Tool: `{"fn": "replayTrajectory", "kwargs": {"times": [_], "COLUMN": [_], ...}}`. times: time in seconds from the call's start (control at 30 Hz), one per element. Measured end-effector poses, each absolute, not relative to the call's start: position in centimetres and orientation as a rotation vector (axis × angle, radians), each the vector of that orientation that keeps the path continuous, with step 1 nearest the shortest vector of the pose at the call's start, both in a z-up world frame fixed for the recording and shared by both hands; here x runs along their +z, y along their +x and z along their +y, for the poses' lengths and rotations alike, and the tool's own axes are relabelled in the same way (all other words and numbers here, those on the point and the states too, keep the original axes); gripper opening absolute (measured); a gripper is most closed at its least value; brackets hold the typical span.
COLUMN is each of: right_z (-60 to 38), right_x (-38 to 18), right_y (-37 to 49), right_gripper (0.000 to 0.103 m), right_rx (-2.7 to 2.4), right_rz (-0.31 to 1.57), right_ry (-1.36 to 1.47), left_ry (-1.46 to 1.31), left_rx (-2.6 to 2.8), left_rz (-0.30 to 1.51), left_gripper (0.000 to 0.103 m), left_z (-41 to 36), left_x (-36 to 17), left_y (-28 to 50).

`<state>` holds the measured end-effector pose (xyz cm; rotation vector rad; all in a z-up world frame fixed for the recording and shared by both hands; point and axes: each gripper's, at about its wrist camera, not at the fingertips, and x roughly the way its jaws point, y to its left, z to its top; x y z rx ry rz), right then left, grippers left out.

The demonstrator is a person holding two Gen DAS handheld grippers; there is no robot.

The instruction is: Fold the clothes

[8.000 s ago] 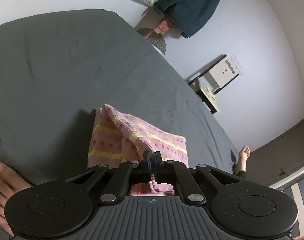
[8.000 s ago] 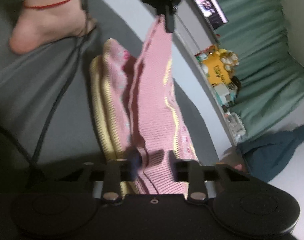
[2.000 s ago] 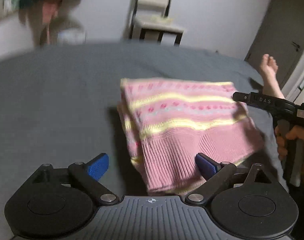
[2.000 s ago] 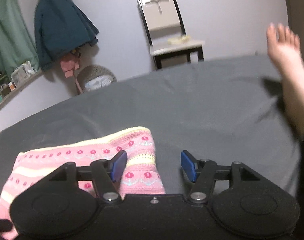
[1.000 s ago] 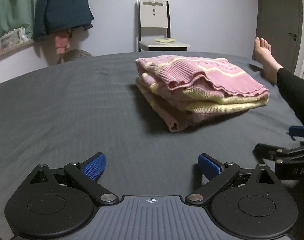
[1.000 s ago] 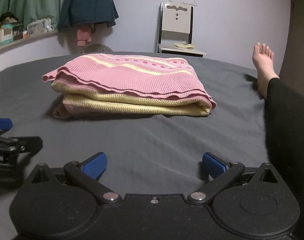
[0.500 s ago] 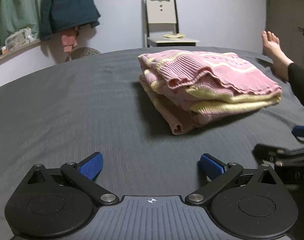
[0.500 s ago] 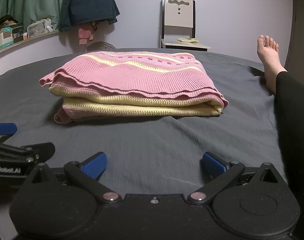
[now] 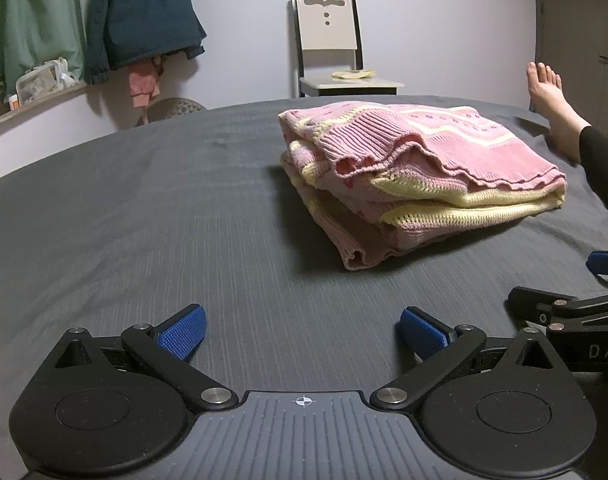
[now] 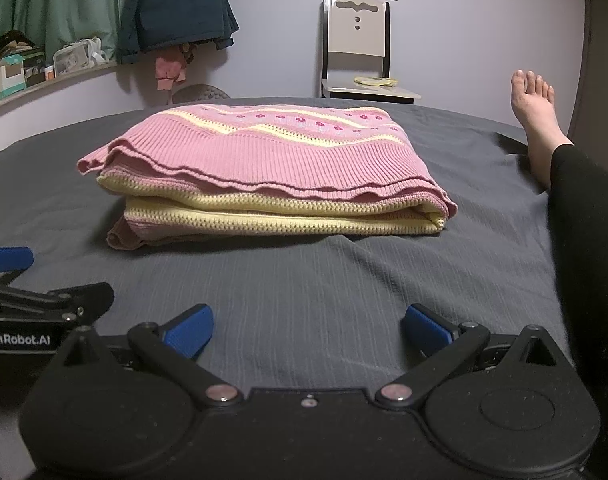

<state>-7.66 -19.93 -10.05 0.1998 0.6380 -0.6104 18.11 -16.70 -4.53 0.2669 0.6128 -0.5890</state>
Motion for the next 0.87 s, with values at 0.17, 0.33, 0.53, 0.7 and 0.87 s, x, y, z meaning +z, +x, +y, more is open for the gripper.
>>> {"fn": "replayTrajectory", "kwargs": {"times": [0.17,0.33,0.53,0.7,0.87], "right_z": [-20.06,-20.19,-20.31,-20.29,-20.34], "right_x": [-10.12,-10.14,-10.19,-10.20,-10.21], "right_y": [-7.62,-7.58,-7.52,-7.52,-7.51], "right_gripper": [0.103,0.103,0.103,0.103,0.103], "right_rx": [-0.609,-0.609,-0.608,-0.608,-0.608], "right_rz": [0.637,0.637,0.636,0.636,0.636], "right_ry": [0.200,0.201,0.200,0.200,0.200], "left_ry": [0.265,0.265,0.262,0.267,0.266], "left_rx": [-0.590,-0.589,-0.590,-0.588,-0.588], "left_rz": [0.615,0.615,0.614,0.611,0.611], "left_gripper": [0.103,0.103,0.103,0.103,0.103], "left_z": [-16.73,-16.75,-16.74,-16.88,-16.94], "left_x": [-4.56,-4.59,-4.62,-4.71,-4.74], "left_y": [18.25,18.34,18.42,18.38,18.35]}}
